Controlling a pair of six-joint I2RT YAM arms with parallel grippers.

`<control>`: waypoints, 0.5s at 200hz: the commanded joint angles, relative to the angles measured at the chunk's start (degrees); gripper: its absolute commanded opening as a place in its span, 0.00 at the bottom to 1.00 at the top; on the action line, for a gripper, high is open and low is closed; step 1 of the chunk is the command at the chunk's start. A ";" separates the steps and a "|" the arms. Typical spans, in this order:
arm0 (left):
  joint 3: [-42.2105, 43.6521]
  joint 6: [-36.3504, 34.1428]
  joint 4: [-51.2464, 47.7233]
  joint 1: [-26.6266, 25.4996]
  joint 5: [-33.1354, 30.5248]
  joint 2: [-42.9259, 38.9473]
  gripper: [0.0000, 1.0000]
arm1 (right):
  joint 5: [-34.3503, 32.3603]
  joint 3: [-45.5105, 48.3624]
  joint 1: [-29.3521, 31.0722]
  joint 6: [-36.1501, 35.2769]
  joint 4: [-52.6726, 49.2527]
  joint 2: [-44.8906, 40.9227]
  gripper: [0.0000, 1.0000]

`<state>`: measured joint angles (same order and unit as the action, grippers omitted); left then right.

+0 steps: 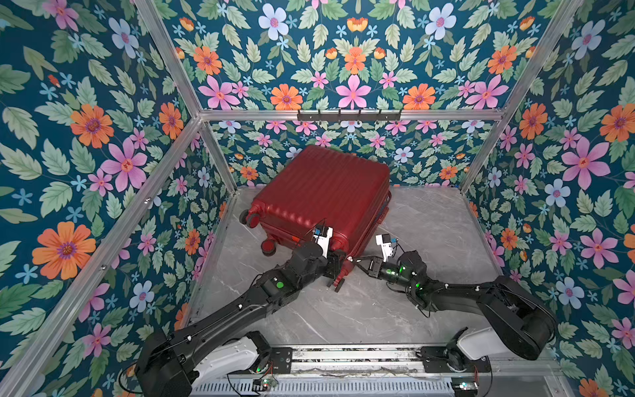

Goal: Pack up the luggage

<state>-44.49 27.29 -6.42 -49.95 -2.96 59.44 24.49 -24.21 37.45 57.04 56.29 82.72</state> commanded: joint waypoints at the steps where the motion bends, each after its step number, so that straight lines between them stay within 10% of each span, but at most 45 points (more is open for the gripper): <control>1: -1.13 1.06 0.22 -0.55 -5.88 -1.33 0.00 | -16.15 -0.05 -0.84 -1.91 -5.93 -1.52 0.00; 100: -0.77 1.89 1.38 -1.99 -6.90 -1.50 0.00 | -15.01 -2.58 0.51 -2.81 -6.31 -0.29 0.00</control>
<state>-44.69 28.10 -7.81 -51.79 -6.39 59.02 23.29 -26.04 38.28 55.55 52.34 82.13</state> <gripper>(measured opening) 0.492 0.052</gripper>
